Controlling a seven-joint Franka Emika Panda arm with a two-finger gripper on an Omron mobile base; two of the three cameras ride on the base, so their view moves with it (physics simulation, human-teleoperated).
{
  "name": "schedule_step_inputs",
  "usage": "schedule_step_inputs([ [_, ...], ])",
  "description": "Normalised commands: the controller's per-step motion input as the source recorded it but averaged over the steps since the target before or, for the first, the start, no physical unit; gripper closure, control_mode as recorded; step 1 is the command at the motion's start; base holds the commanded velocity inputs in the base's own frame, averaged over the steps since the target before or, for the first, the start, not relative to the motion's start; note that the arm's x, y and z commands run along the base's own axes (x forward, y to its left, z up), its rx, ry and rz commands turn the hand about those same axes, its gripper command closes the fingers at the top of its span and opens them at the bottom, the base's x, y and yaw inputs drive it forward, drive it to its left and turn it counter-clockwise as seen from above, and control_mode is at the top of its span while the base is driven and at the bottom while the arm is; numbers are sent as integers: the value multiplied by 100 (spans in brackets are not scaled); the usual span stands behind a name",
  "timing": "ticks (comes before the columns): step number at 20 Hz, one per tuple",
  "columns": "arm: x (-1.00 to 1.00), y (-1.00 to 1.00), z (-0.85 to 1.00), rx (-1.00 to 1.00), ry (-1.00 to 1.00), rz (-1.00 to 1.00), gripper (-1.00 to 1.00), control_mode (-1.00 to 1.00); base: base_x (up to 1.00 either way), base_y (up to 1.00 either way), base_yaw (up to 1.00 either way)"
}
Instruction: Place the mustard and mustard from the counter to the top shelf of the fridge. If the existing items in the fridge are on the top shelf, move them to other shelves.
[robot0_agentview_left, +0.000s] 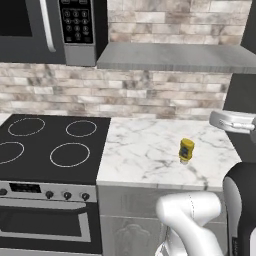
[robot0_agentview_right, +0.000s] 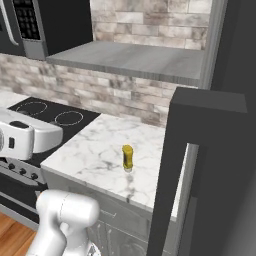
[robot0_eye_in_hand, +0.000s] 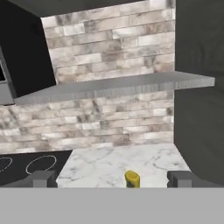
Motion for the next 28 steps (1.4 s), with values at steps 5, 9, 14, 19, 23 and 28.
schedule_step_inputs([
  [5,28,-32,-36,0,45,2,-100,-100,0,0,0],
  [9,32,-21,-36,0,41,9,-100,-100,0,0,0],
  [14,32,-10,-53,1,15,7,-100,-100,0,0,0],
  [19,30,-2,-68,0,6,6,-100,-100,0,0,0],
  [23,27,-9,-64,0,7,4,-100,-100,0,0,0],
  [28,40,-7,-56,0,8,1,-100,-100,0,0,0],
])
